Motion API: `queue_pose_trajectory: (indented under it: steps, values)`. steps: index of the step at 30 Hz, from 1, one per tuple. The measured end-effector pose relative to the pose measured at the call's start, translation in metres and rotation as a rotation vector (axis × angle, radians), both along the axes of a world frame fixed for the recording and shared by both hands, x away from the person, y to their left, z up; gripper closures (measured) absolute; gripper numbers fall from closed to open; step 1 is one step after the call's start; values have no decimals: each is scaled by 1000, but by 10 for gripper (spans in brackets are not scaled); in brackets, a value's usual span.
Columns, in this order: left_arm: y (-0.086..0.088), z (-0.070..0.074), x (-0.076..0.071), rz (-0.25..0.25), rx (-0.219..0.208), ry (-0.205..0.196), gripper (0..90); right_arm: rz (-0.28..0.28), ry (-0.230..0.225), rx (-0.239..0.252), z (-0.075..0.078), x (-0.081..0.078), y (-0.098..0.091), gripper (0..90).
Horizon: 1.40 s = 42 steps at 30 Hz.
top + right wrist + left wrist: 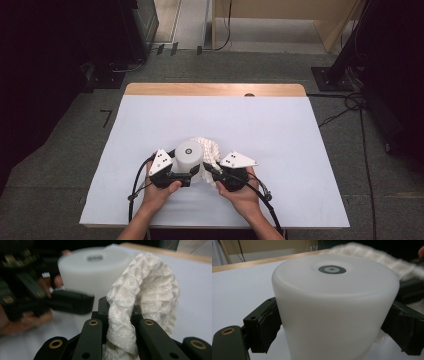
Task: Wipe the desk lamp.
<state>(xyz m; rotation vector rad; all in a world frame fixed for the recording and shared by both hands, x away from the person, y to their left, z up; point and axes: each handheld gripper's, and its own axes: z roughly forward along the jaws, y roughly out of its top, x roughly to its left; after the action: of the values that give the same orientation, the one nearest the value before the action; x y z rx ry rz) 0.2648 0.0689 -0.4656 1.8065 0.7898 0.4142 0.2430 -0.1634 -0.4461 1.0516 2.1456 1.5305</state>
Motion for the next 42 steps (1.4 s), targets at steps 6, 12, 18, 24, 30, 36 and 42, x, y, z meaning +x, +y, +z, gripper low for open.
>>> queue_pose_trajectory:
  steps: [6, 12, 18, 24, 30, 36, 42]
  values:
    - [-4, -1, -1, 7, 59, -59, 87, -16, -25, -8, 1, 0, -5, 791]
    - [-8, 1, -6, 65, 65, -74, 23, -65, -1, -13, -7, 7, -15, 790]
    - [-27, -1, -13, 223, 90, -77, 6, -101, -1, -37, -10, 8, -18, 789]
    - [-25, -6, -8, 181, 95, -12, 84, -97, 29, -76, -19, 8, -14, 789]
    - [-4, -3, 1, 89, -11, 10, 86, -93, 49, -80, -21, 6, -11, 789]
    - [6, 2, 4, -30, -69, -1, 87, -46, 47, -83, -20, 2, 1, 789]
    - [0, -2, 2, -47, -28, -3, 88, -15, -14, -17, -2, -4, 0, 790]
